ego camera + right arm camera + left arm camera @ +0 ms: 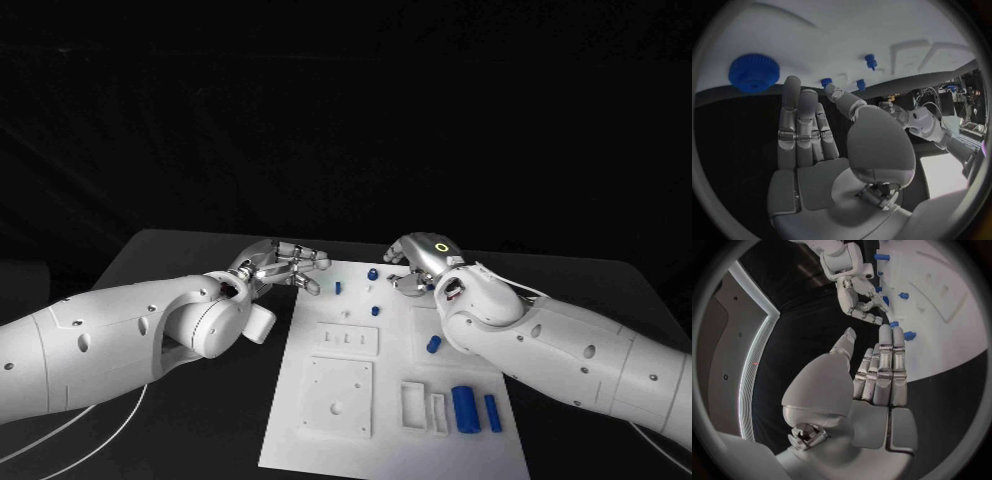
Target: Assemble the parts on the task board
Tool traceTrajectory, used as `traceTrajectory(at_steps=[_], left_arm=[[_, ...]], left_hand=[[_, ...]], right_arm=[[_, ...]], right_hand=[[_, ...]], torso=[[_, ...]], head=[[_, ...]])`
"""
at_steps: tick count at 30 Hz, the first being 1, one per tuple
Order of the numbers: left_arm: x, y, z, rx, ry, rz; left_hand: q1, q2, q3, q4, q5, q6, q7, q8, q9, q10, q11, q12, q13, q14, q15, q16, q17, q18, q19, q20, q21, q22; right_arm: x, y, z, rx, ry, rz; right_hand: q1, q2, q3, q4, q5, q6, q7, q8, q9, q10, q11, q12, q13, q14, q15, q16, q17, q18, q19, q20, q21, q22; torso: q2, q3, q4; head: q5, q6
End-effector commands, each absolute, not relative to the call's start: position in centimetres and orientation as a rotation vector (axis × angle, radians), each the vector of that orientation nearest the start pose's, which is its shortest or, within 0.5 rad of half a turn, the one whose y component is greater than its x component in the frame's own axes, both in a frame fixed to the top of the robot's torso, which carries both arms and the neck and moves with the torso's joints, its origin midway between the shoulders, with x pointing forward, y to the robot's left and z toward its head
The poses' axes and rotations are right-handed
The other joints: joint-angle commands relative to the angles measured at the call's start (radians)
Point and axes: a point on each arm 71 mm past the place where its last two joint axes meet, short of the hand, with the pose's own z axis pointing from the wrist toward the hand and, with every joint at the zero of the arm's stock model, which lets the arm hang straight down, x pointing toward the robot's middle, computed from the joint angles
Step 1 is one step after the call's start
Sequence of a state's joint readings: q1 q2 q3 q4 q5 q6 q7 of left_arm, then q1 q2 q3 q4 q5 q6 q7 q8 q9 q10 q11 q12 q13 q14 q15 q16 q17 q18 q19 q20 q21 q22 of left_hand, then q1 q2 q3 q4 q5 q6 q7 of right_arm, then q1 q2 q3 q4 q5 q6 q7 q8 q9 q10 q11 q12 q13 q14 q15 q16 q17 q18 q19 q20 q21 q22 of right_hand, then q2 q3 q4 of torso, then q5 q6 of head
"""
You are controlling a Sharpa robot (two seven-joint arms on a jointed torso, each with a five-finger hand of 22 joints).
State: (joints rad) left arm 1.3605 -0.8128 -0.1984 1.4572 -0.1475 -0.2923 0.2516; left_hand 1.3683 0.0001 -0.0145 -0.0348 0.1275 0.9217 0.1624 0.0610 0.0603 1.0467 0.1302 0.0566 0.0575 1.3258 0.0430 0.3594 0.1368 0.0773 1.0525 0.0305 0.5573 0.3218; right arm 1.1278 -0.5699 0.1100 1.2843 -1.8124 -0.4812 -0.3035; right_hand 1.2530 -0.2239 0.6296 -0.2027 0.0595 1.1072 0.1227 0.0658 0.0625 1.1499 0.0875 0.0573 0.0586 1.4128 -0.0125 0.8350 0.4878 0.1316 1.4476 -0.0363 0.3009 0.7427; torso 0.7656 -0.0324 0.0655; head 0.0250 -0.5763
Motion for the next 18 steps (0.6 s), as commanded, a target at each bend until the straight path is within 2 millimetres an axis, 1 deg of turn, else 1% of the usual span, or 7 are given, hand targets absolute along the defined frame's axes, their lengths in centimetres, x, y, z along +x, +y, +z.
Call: traceTrajectory(at_steps=[1,5,6,9,11,15,18], left_arm=[[50.9,21.3,-16.5,-0.904,1.612,-1.364],[51.0,21.6,-16.5,-0.907,1.608,-1.358],[51.0,21.6,-16.5,-0.908,1.607,-1.357],[51.1,21.8,-16.5,-0.909,1.605,-1.354],[51.2,21.9,-16.6,-0.909,1.605,-1.353],[51.3,22.1,-16.6,-0.912,1.603,-1.347],[51.3,22.2,-16.6,-0.913,1.603,-1.346]], left_hand=[[-0.005,-0.006,0.004,-0.002,-0.006,-0.003,-0.001,0.001,0.000,-0.007,0.000,0.004,0.001,-0.008,0.002,0.003,-0.001,0.012,-0.008,-0.003,0.006,-0.001],[-0.005,-0.006,0.005,-0.001,-0.006,-0.003,-0.001,0.001,0.000,-0.008,0.000,0.004,0.001,-0.008,0.002,0.002,-0.001,0.012,-0.009,-0.002,0.006,-0.002],[-0.005,-0.006,0.005,-0.001,-0.006,-0.003,-0.001,0.001,0.000,-0.008,0.000,0.004,0.001,-0.009,0.002,0.002,-0.001,0.012,-0.009,-0.002,0.005,-0.002],[-0.005,-0.007,0.005,-0.001,-0.006,-0.001,-0.001,0.001,0.000,-0.008,0.000,0.003,0.001,-0.009,0.002,0.002,-0.001,0.012,-0.010,-0.002,0.005,-0.002],[-0.005,-0.007,0.005,-0.001,-0.006,-0.001,-0.001,0.001,0.000,-0.008,0.000,0.003,0.001,-0.009,0.002,0.002,-0.001,0.012,-0.010,-0.002,0.005,-0.002],[-0.005,-0.007,0.005,-0.001,-0.006,-0.001,-0.001,0.001,0.000,-0.008,0.000,0.003,0.001,-0.009,0.002,0.002,-0.001,0.012,-0.010,-0.002,0.005,-0.002],[-0.005,-0.007,0.005,-0.001,-0.006,-0.001,-0.001,0.001,0.000,-0.008,0.000,0.003,0.001,-0.009,0.002,0.002,-0.001,0.012,-0.010,-0.002,0.005,-0.002]], right_arm=[[53.3,-15.4,-16.0,0.018,1.365,0.578],[53.7,-17.7,-15.4,0.171,1.413,0.682],[53.7,-18.3,-15.2,0.201,1.421,0.710],[53.8,-19.6,-14.8,0.254,1.449,0.773],[53.8,-20.4,-14.6,0.281,1.462,0.808],[54.0,-21.9,-14.7,0.317,1.488,0.850],[54.2,-22.9,-14.9,0.339,1.503,0.851]], right_hand=[[0.022,-0.001,-0.004,-0.009,-0.007,0.007,0.001,-0.004,0.000,0.013,-0.001,0.000,-0.001,-0.039,-0.009,-0.069,-0.028,0.023,-0.055,-0.006,-0.014,0.014],[0.046,0.020,-0.034,-0.032,0.023,0.001,0.010,-0.004,0.000,0.021,0.006,0.000,-0.001,-0.122,-0.001,-0.160,-0.064,-0.003,-0.181,0.003,-0.021,0.074],[0.049,0.023,-0.033,-0.040,0.114,0.001,0.011,-0.004,0.000,0.012,0.008,0.000,-0.001,-0.144,0.002,-0.180,-0.073,-0.002,-0.209,0.003,-0.036,0.073],[0.031,0.029,-0.047,-0.041,0.257,0.014,0.010,-0.004,0.003,-0.009,0.015,0.000,-0.001,-0.165,0.009,-0.197,-0.079,0.004,-0.223,0.009,-0.064,0.051],[0.040,0.038,-0.093,-0.044,0.264,0.011,0.010,-0.003,0.003,-0.013,0.013,0.001,0.000,-0.137,0.003,-0.164,-0.057,0.019,-0.115,-0.001,0.002,0.081],[0.018,0.064,-0.133,-0.070,0.238,0.006,0.009,-0.003,0.003,-0.003,0.014,0.000,0.000,-0.231,0.015,-0.116,0.055,0.030,-0.142,0.014,0.125,0.227],[-0.007,0.080,-0.132,-0.072,0.252,0.027,-0.002,0.000,0.007,0.067,-0.008,0.002,0.003,-0.162,-0.003,-0.085,0.065,0.037,-0.119,0.003,0.214,0.314]], torso=[[-0.005,0.0019,-0.0100],[-0.009,0.0055,-0.0176],[-0.010,0.0064,-0.0188],[-0.011,0.0096,-0.0222],[-0.013,0.0124,-0.0255],[-0.016,0.0150,-0.0322],[-0.016,0.0174,-0.0343]], head=[[0.003,0.003],[0.003,0.005],[0.003,0.004],[0.003,0.007],[0.001,0.008],[0.004,0.009],[0.003,0.010]])
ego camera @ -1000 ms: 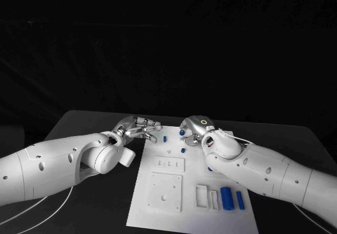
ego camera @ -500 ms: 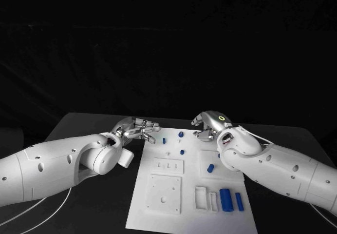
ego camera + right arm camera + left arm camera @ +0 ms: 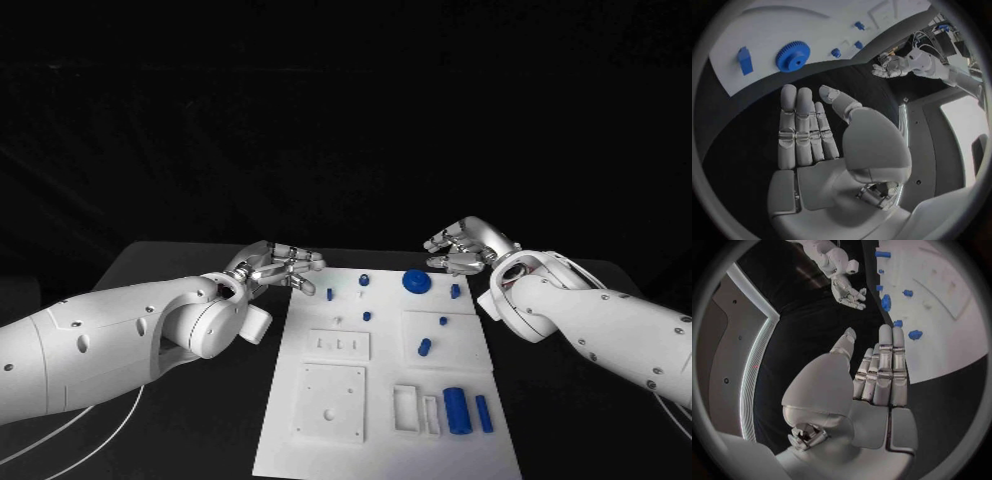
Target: Assemble the parts on the task board
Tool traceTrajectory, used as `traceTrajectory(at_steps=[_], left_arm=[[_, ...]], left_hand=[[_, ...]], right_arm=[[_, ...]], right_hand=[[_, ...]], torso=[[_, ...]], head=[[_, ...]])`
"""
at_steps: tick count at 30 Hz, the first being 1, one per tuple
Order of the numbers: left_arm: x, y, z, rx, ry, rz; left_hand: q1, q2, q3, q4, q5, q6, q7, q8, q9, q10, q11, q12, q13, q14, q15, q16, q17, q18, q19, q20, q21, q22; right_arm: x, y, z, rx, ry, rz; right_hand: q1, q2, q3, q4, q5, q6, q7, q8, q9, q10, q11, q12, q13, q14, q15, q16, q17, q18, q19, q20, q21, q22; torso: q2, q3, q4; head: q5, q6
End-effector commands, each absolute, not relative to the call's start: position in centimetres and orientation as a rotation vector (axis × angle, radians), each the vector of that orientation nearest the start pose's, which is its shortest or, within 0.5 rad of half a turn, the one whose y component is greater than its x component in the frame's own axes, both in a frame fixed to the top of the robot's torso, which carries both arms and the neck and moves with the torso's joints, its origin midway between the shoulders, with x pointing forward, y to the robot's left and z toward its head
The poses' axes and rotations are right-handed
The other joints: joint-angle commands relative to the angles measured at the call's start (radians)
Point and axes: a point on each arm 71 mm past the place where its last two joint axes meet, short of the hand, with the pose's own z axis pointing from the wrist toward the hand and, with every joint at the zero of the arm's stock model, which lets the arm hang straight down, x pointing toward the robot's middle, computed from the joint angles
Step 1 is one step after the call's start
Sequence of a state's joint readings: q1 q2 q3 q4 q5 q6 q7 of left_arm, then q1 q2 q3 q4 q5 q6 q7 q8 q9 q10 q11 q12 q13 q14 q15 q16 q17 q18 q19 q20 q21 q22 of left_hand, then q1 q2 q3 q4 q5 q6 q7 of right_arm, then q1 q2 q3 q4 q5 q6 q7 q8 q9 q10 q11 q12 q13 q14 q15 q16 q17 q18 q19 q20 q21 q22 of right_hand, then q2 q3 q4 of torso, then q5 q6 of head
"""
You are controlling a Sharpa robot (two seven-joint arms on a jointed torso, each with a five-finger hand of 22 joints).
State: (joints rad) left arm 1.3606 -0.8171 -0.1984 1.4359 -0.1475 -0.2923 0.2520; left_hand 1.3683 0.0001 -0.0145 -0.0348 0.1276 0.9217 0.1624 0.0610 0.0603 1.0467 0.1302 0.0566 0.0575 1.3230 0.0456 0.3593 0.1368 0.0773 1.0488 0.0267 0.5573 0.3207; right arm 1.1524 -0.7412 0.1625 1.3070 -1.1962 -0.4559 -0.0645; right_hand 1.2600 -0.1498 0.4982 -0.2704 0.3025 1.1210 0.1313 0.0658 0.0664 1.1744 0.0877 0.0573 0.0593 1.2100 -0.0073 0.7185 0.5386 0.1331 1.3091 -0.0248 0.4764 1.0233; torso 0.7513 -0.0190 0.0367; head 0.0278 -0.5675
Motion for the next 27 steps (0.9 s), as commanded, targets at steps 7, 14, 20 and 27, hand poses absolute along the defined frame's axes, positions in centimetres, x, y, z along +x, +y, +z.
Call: traceTrajectory(at_steps=[7,14,20,27], left_arm=[[51.4,22.2,-16.7,-0.914,1.608,-1.345],[51.4,22.1,-16.8,-0.914,1.617,-1.347],[51.3,21.9,-16.8,-0.913,1.626,-1.351],[51.3,21.7,-16.9,-0.911,1.632,-1.357]], left_hand=[[-0.005,-0.006,0.006,0.000,-0.006,-0.002,-0.001,0.001,0.000,-0.007,0.000,0.004,0.001,-0.007,0.000,0.000,-0.002,0.012,-0.006,0.002,0.004,-0.002],[-0.005,-0.007,0.006,0.000,-0.006,-0.002,-0.001,0.002,0.000,-0.010,0.001,0.004,0.001,-0.008,0.000,0.000,-0.002,0.011,-0.007,0.002,0.003,-0.003],[-0.005,-0.007,0.006,0.000,-0.006,-0.002,-0.001,0.002,0.000,-0.010,0.001,0.004,0.001,-0.008,0.000,0.000,-0.002,0.011,-0.007,0.002,0.003,-0.003],[-0.005,-0.007,0.007,0.000,-0.006,-0.003,0.000,0.001,0.000,-0.013,0.001,0.004,0.001,-0.008,0.001,0.000,-0.002,0.012,-0.007,0.003,0.003,-0.004]], right_arm=[[54.7,-24.1,-15.2,0.288,1.532,0.766],[55.0,-23.7,-15.5,0.199,1.558,0.630],[55.2,-22.7,-15.7,0.079,1.570,0.518],[55.4,-21.4,-16.0,-0.032,1.587,0.417]], right_hand=[[-0.031,0.038,-0.100,-0.007,0.082,0.056,-0.042,-0.002,0.014,0.237,-0.085,0.004,0.032,0.236,-0.072,0.127,0.059,-0.024,0.175,-0.075,0.379,0.223],[-0.089,0.028,-0.136,0.006,0.203,0.027,-0.040,-0.003,0.010,0.227,-0.083,0.003,0.051,0.245,-0.074,0.156,0.067,-0.026,0.210,-0.083,0.428,0.250],[-0.100,0.005,-0.116,-0.001,0.150,-0.029,-0.017,-0.004,-0.001,0.093,-0.035,0.001,0.003,0.241,-0.046,0.178,0.049,-0.003,0.216,-0.055,0.391,0.225],[-0.037,-0.012,-0.232,0.049,0.070,-0.181,-0.037,-0.004,-0.004,0.109,-0.047,0.002,0.009,0.234,-0.050,0.205,0.007,0.002,0.216,-0.053,0.397,0.190]], torso=[[-0.002,0.0079,-0.0056],[0.000,0.0070,-0.0037],[0.002,0.0051,-0.0029],[0.007,0.0055,0.0031]], head=[[0.000,0.004],[-0.002,0.008],[-0.006,0.007],[-0.010,0.008]])
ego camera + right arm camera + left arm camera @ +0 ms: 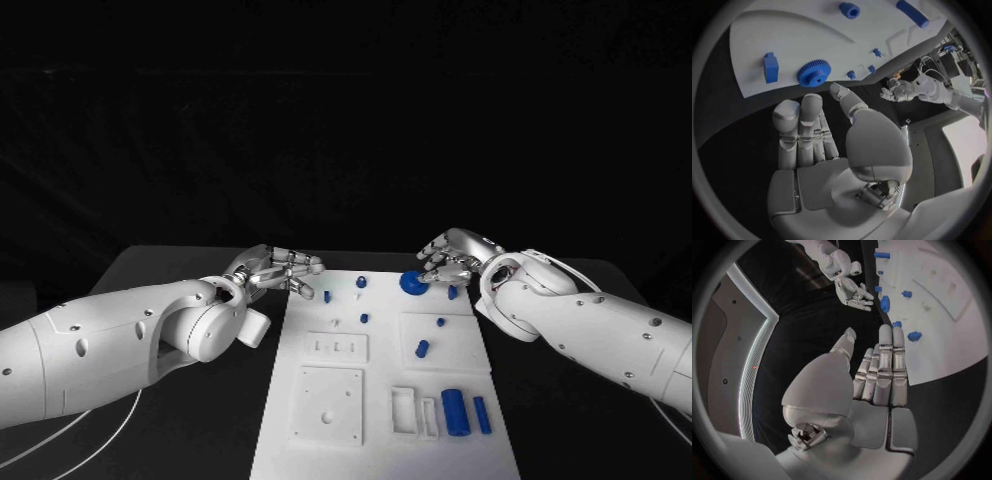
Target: Assemble the parts on the task board
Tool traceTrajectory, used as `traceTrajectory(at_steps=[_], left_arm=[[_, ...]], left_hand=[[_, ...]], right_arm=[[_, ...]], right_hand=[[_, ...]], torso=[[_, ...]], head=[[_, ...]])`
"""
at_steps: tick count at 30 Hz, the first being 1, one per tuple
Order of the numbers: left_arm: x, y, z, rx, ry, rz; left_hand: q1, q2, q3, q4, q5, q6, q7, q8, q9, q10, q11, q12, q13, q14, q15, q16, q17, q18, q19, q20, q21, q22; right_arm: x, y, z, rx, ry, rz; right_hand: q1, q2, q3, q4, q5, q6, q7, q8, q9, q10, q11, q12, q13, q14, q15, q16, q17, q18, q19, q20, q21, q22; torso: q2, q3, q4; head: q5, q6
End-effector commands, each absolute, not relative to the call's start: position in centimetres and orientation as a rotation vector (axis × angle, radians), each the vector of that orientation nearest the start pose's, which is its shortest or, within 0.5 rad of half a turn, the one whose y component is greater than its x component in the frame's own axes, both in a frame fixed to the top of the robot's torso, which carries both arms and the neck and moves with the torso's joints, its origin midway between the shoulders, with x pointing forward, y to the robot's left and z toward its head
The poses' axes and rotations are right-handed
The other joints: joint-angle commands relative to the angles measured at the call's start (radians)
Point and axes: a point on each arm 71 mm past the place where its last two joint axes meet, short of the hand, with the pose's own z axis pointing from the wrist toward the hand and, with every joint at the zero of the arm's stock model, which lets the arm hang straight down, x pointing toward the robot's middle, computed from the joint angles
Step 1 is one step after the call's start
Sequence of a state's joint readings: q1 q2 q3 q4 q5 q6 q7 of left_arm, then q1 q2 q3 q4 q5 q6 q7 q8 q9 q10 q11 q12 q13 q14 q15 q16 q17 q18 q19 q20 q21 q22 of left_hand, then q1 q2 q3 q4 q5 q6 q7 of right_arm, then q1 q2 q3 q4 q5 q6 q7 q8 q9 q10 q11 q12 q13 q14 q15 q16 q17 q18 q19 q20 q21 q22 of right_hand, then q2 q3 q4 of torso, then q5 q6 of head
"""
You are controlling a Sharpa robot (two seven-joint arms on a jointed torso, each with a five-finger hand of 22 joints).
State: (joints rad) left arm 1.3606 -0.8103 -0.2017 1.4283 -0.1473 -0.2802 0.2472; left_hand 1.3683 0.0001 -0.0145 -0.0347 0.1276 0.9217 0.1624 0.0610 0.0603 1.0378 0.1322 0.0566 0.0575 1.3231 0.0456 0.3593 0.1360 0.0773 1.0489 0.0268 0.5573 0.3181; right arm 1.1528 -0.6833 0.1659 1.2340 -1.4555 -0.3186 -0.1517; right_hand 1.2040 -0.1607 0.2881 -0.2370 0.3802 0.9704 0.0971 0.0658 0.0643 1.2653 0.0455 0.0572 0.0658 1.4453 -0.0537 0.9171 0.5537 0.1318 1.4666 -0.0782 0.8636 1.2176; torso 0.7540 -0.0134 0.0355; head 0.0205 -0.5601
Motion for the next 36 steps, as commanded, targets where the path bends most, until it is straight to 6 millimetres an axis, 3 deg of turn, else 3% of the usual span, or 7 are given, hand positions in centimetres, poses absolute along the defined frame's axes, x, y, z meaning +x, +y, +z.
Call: traceTrajectory(at_steps=[1,8,13,15,18,24,36], left_arm=[[51.3,21.7,-16.9,-0.910,1.633,-1.357],[51.2,21.6,-16.9,-0.908,1.636,-1.360],[51.1,21.5,-16.9,-0.906,1.639,-1.362],[51.1,21.5,-16.9,-0.905,1.640,-1.362],[51.1,21.5,-16.9,-0.904,1.642,-1.363],[51.1,21.5,-16.9,-0.903,1.643,-1.362],[51.1,21.5,-16.9,-0.899,1.648,-1.362]], left_hand=[[-0.005,-0.007,0.007,0.000,-0.006,-0.003,0.000,0.001,0.000,-0.004,-0.001,0.004,0.001,-0.008,0.001,0.000,-0.001,0.012,-0.007,0.003,0.003,-0.001],[-0.005,-0.007,0.007,0.000,-0.006,-0.003,0.000,0.001,0.000,-0.004,-0.001,0.004,0.001,-0.008,0.001,0.000,-0.001,0.012,-0.007,0.003,0.003,-0.001],[-0.005,-0.007,0.007,0.000,-0.006,-0.003,0.000,0.001,0.000,-0.004,-0.001,0.004,0.001,-0.008,0.001,0.000,-0.001,0.012,-0.007,0.003,0.003,-0.001],[-0.005,-0.007,0.007,0.000,-0.006,-0.003,0.000,0.001,0.000,-0.004,-0.001,0.004,0.001,-0.008,0.001,0.000,-0.001,0.012,-0.007,0.003,0.003,-0.001],[-0.005,-0.007,0.007,0.000,-0.006,-0.003,0.000,0.001,0.000,-0.004,-0.001,0.004,0.001,-0.008,0.001,0.000,-0.001,0.012,-0.007,0.003,0.003,-0.001],[-0.004,-0.008,0.008,0.001,-0.006,-0.001,0.000,0.002,0.001,-0.005,0.000,0.004,0.001,-0.008,0.001,-0.001,-0.002,0.012,-0.008,0.003,0.003,-0.003],[-0.004,-0.008,0.008,0.001,-0.006,-0.001,0.000,0.002,0.001,-0.005,0.000,0.004,0.001,-0.008,0.001,-0.001,-0.002,0.012,-0.008,0.003,0.003,-0.003]], right_arm=[[55.4,-21.2,-16.0,-0.040,1.590,0.411],[55.5,-20.3,-16.1,-0.081,1.588,0.381],[55.5,-19.9,-16.2,-0.092,1.594,0.375],[55.6,-19.7,-16.3,-0.095,1.603,0.371],[55.6,-19.7,-16.4,-0.095,1.613,0.364],[55.6,-19.9,-16.4,-0.078,1.623,0.365],[55.9,-20.1,-16.8,-0.041,1.654,0.380]], right_hand=[[0.027,-0.003,-0.028,0.022,-0.010,-0.040,-0.003,-0.005,-0.003,0.029,-0.008,0.004,0.005,-0.002,-0.005,0.009,-0.012,0.001,0.059,-0.002,0.016,-0.005],[0.059,-0.009,-0.058,0.039,-0.021,0.012,0.000,-0.002,0.000,0.100,-0.032,0.041,0.035,-0.004,-0.020,0.017,-0.026,-0.015,0.059,-0.013,0.038,-0.004],[0.091,-0.005,-0.144,0.068,-0.021,0.022,0.001,-0.003,0.000,-0.069,-0.050,0.464,0.456,-0.004,-0.034,0.022,-0.025,-0.039,0.059,-0.032,0.072,0.013],[0.081,-0.003,-0.145,0.065,-0.022,0.033,0.005,-0.002,0.002,-0.200,-0.052,0.851,0.801,-0.015,-0.027,0.067,0.025,-0.043,0.059,-0.027,0.101,0.034],[0.060,0.005,-0.140,0.062,-0.023,0.036,0.008,-0.002,0.003,-0.137,-0.040,1.072,1.022,-0.033,-0.018,0.156,0.215,-0.037,0.058,-0.016,0.115,0.055],[0.060,-0.005,-0.127,0.085,-0.018,0.040,0.012,-0.003,0.003,-0.052,-0.035,1.187,1.160,-0.011,-0.010,0.175,0.413,-0.037,0.060,-0.008,0.137,0.098],[0.056,0.000,-0.111,0.094,-0.002,0.053,0.014,-0.003,0.006,-0.015,-0.032,1.224,1.204,-0.005,-0.008,0.178,0.448,-0.037,0.062,-0.006,0.151,0.119]], torso=[[0.004,0.0002,0.0039],[0.006,0.0008,0.0062],[0.005,0.0012,0.0069],[0.006,0.0016,0.0069],[0.007,0.0016,0.0064],[0.005,0.0021,0.0038],[0.007,0.0026,0.0057]], head=[[-0.002,-0.001],[-0.003,-0.004],[-0.002,-0.006],[-0.001,-0.006],[0.000,-0.007],[0.003,-0.010],[0.001,-0.013]])
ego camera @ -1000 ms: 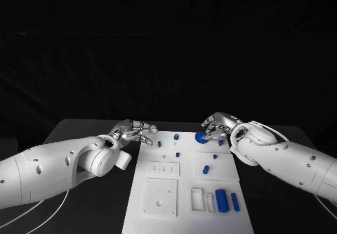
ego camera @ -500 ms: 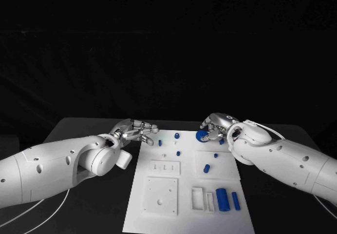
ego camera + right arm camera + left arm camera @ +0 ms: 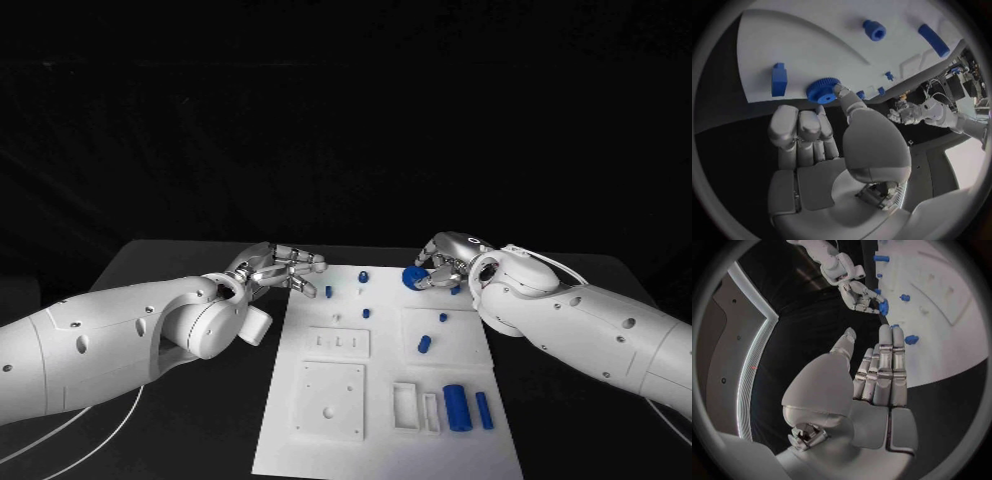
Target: Assemble the parts on the task board
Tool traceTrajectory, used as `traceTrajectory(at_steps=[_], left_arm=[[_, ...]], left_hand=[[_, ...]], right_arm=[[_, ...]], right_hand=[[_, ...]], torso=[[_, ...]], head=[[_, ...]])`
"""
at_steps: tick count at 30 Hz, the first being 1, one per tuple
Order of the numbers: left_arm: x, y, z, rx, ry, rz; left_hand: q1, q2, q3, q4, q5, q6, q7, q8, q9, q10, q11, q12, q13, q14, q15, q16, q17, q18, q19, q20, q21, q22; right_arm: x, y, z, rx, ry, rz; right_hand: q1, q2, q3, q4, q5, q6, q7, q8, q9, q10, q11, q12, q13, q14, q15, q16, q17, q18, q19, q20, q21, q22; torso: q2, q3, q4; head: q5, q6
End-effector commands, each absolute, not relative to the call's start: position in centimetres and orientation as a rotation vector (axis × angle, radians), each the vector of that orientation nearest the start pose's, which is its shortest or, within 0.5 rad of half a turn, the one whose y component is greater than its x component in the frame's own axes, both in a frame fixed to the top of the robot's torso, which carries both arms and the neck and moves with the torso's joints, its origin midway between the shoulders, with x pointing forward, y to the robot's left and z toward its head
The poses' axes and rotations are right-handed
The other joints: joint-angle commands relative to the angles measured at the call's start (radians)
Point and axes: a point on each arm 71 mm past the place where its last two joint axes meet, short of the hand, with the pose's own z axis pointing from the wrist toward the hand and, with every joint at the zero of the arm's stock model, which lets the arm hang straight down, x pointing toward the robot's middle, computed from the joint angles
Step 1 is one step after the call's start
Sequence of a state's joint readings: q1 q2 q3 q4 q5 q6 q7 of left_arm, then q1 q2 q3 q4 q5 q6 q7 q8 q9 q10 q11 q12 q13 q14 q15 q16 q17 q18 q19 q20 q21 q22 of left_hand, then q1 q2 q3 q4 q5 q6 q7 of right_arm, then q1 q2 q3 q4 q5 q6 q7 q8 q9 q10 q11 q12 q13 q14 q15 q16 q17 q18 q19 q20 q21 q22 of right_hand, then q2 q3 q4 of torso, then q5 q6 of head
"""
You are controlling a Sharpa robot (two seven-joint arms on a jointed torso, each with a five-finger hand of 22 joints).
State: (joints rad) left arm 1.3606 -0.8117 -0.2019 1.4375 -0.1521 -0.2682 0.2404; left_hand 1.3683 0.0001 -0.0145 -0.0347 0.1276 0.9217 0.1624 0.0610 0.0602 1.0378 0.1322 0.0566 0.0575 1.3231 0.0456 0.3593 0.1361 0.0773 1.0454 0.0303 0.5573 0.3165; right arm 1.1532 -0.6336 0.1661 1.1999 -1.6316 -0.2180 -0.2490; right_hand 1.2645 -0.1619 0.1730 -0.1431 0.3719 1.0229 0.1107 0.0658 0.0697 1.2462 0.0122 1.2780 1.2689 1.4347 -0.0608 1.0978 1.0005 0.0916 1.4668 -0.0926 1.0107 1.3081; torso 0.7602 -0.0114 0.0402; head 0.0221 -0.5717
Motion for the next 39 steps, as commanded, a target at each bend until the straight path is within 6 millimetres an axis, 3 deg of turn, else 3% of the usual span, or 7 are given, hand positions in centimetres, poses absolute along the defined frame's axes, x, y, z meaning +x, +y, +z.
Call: traceTrajectory(at_steps=[1,27,34,39], left_arm=[[51.1,21.5,-16.9,-0.899,1.648,-1.362],[51.1,21.5,-16.9,-0.900,1.655,-1.360],[51.0,21.7,-16.9,-0.900,1.655,-1.358],[51.0,21.7,-16.9,-0.900,1.655,-1.358]], left_hand=[[-0.004,-0.008,0.008,0.001,-0.006,0.000,-0.001,0.002,0.001,-0.005,0.000,0.004,0.001,-0.008,0.001,-0.001,-0.002,0.012,-0.004,-0.001,0.003,-0.001],[-0.004,-0.008,0.008,0.001,-0.006,0.000,-0.001,0.002,0.001,-0.005,0.000,0.004,0.001,-0.008,0.001,-0.001,-0.002,0.012,-0.004,-0.001,0.003,-0.001],[-0.004,-0.008,0.008,0.003,-0.006,-0.005,0.000,0.001,0.000,-0.006,0.000,0.004,0.001,-0.009,0.002,-0.001,-0.002,0.012,-0.004,0.000,0.003,-0.003],[-0.004,-0.008,0.008,0.003,-0.006,-0.005,0.000,0.001,0.000,-0.006,0.000,0.004,0.001,-0.009,0.002,-0.001,-0.002,0.012,-0.004,0.000,0.003,-0.003]], right_arm=[[55.9,-20.1,-16.8,-0.039,1.655,0.381],[56.3,-20.1,-17.6,-0.016,1.719,0.393],[56.3,-20.2,-17.8,-0.034,1.734,0.379],[56.1,-20.0,-18.0,-0.060,1.733,0.362]], right_hand=[[-0.004,0.001,0.005,0.000,0.006,0.001,0.000,-0.003,0.001,0.004,0.002,0.003,0.001,0.005,-0.001,-0.003,0.001,0.003,0.061,0.009,0.004,0.029],[-0.003,0.012,-0.001,0.015,0.010,0.002,0.004,-0.002,0.001,0.002,0.005,-0.001,0.002,0.007,0.002,-0.006,0.013,0.004,0.062,0.012,0.000,0.037],[-0.012,0.013,0.039,-0.005,0.028,0.021,0.000,-0.003,0.001,0.006,0.002,0.002,0.006,0.008,-0.001,-0.009,0.018,0.002,0.063,0.009,-0.001,0.045],[-0.016,0.013,0.098,-0.037,0.028,0.038,-0.002,-0.003,0.001,0.007,-0.001,0.002,0.009,0.009,-0.003,-0.011,0.021,0.001,0.063,0.007,-0.001,0.050]], torso=[[0.001,0.0008,0.0013],[0.000,0.0011,-0.0007],[0.000,0.0016,-0.0010],[0.000,0.0009,-0.0010]], head=[[-0.001,-0.002],[0.002,-0.011],[0.003,-0.014],[0.003,-0.018]])
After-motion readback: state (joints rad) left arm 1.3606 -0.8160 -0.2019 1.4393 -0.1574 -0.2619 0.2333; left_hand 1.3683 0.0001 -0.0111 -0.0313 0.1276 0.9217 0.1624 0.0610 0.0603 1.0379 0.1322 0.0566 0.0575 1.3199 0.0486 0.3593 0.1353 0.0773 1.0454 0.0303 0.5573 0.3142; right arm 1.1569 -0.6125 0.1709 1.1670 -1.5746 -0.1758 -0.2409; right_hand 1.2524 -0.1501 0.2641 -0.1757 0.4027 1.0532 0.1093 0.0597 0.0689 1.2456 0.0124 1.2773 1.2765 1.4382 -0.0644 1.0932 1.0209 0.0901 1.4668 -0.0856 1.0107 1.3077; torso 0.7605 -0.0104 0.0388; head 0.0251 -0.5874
